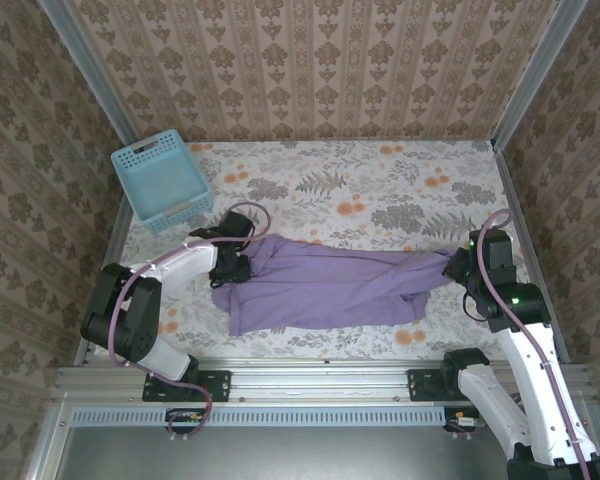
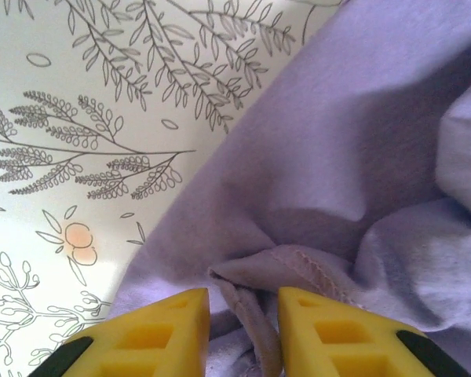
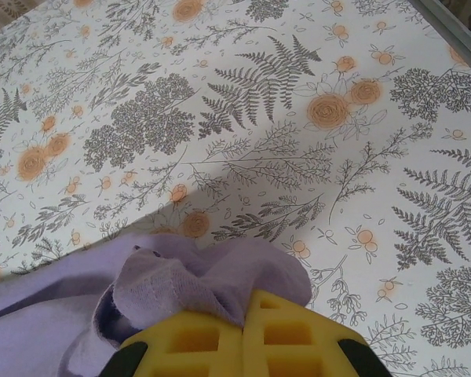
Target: Fold the inside-out t-shirt
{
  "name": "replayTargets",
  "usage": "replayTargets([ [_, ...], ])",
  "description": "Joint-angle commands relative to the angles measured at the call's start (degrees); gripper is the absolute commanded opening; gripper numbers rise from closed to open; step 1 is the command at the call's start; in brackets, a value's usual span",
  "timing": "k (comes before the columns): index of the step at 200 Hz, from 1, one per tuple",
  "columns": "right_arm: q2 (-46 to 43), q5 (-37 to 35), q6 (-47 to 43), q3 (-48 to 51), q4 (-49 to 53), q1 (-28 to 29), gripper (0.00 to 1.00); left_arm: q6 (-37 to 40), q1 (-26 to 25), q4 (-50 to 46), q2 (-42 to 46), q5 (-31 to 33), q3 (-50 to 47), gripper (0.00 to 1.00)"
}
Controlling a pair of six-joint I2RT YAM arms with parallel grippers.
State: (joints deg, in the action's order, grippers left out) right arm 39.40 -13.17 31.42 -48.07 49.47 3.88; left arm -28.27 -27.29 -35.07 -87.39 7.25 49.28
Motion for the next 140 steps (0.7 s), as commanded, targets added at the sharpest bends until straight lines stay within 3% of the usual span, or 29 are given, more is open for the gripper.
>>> replayTargets([
  [1,-0.02,0.63,-0.57,-1.08,-0.95,-0.45,0.0,-0.58,0.52,0.55,-0.39,-1.29,-1.49,0.29],
  [50,-0.29,-0.01,-0.7,-1.35,-0.52,-0.53,0.0,-0.22,0.85,2.26,-2.29,-2.93,-1.4,0.19],
  [89,-0.03,0.12,-0.82,-2.7,-0.3,-0.71,0.0,0.19,2.95,2.27,-1.59,-3.38,-0.85,0.03],
  [111,0.4,0.08,-1.68,-5.55,0.27,-1.06,0.0,0.53,3.85,0.6,3.76,-2.58,0.32,0.0],
  [140,0.63,0.92,-3.44,-11.7,-1.17,-1.68,0.0,2.13,6.65,-0.82,18.65,-3.03,3.21,0.0],
])
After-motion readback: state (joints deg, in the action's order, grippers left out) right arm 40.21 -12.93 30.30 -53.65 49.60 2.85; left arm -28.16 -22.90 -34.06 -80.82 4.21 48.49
